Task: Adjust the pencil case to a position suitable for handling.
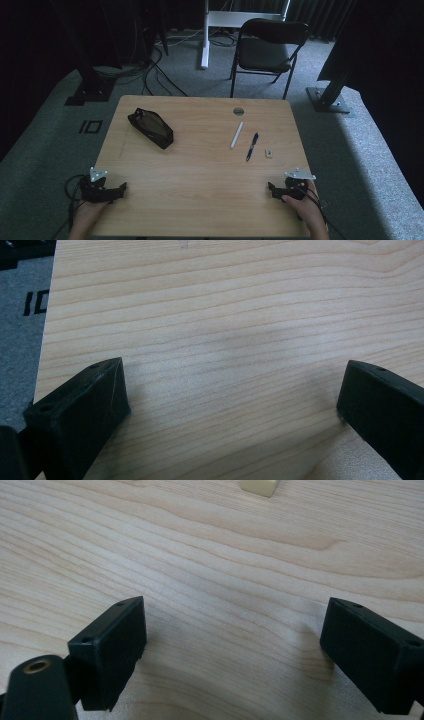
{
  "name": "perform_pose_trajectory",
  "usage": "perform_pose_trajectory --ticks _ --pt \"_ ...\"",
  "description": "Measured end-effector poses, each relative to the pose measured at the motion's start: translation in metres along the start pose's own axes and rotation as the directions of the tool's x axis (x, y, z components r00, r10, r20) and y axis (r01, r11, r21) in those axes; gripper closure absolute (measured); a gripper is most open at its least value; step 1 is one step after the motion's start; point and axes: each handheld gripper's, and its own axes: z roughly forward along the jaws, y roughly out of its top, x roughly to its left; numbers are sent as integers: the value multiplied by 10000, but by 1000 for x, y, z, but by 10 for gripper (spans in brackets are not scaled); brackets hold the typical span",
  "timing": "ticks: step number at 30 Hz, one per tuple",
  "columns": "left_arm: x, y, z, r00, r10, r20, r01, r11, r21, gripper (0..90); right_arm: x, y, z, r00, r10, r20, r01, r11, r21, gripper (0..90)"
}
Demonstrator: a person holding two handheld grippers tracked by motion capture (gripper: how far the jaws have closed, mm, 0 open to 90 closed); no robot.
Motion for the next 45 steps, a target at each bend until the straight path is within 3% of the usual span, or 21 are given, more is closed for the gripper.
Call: perform_pose_trajectory --ticks 13,16,34,45 --pt "-1 0 0 9999 122 118 -122 9999 -8 1 2 2 1 10000 -27 35 27 10000 -5 126" --pt "-1 0 0 9999 120 117 -120 9999 -9 1 7 5 3 9999 84 -139 -86 9998 -167 128" --pt "0 0 0 9999 120 119 -120 9999 -10 1 31 28 13 9940 -656 -877 623 9973 -402 129" --pt "0 0 0 9998 115 136 -115 9999 -10 1 58 44 27 9828 -1193 -1413 1126 9921 -545 130"
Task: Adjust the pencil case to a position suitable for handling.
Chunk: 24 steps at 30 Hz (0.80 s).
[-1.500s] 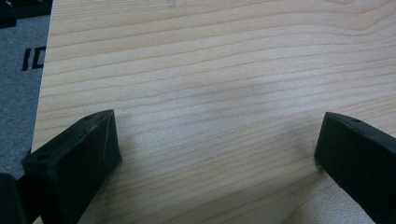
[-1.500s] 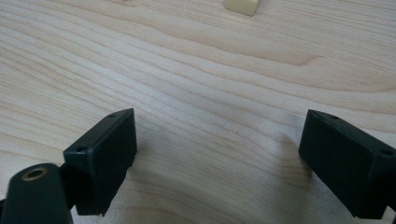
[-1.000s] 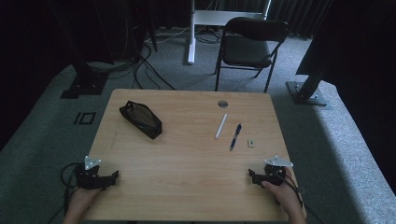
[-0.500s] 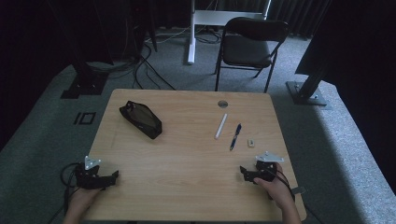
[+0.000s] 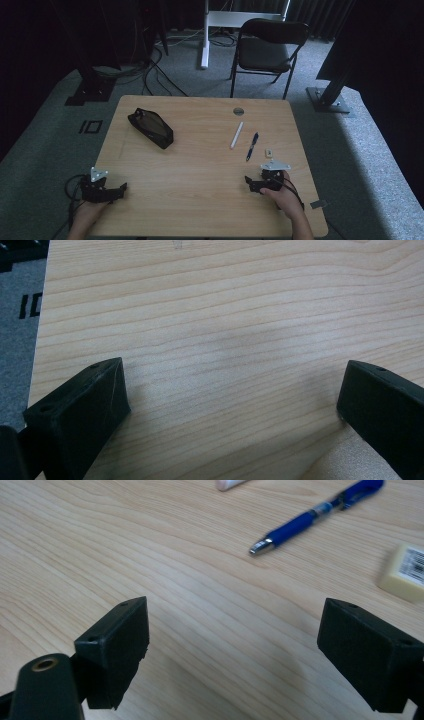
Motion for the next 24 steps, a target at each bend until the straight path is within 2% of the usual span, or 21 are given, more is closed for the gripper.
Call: perform_pose_trajectory --ticks 12,24 --pt "0 0 0 10000 21 18 -21 10000 -2 1 22 13 19 9983 -347 -463 345 9994 -49 130" --pt "0 0 0 10000 17 18 -17 10000 -4 1 39 28 32 9950 -664 -748 639 9973 -358 134"
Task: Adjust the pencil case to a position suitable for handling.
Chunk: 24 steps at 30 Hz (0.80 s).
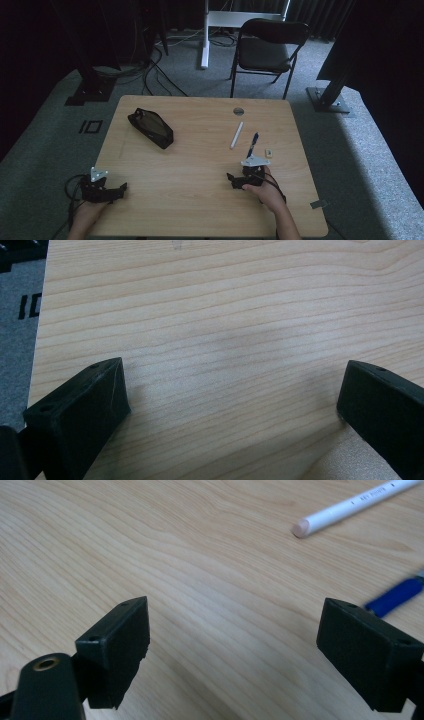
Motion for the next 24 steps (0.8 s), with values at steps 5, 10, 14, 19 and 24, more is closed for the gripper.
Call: perform_pose_trajectory --ticks 5,10,14,19,24 --pt "0 0 0 10000 0 1 0 10000 0 1 7 7 6 9999 -8 -151 6 9999 -134 134" --pt "0 0 0 10000 8 5 -8 10000 -2 1 12 14 11 9995 -161 -271 156 9997 -185 134" --pt "0 0 0 10000 9 6 -9 10000 -1 1 16 18 15 9991 -215 -360 207 9996 -216 134" --pt "0 0 0 10000 10 6 -10 10000 0 1 21 25 21 9980 -382 -500 369 9990 -258 138" --pt "0 0 0 10000 9 6 -9 10000 1 1 27 34 26 9969 -477 -619 453 9982 -404 138"
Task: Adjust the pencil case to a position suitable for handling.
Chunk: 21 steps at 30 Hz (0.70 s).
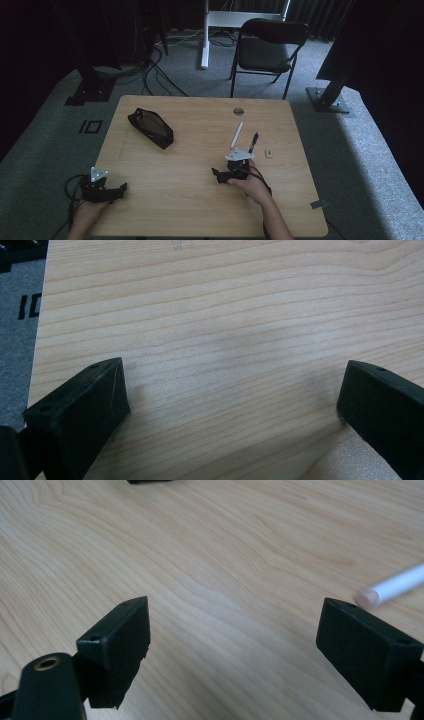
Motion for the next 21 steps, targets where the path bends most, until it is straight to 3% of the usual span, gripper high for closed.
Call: perform_pose_trajectory --ticks 21 --pt "0 0 0 10000 0 1 0 10000 -3 1 23 23 26 9982 -327 -494 317 9993 -211 141"
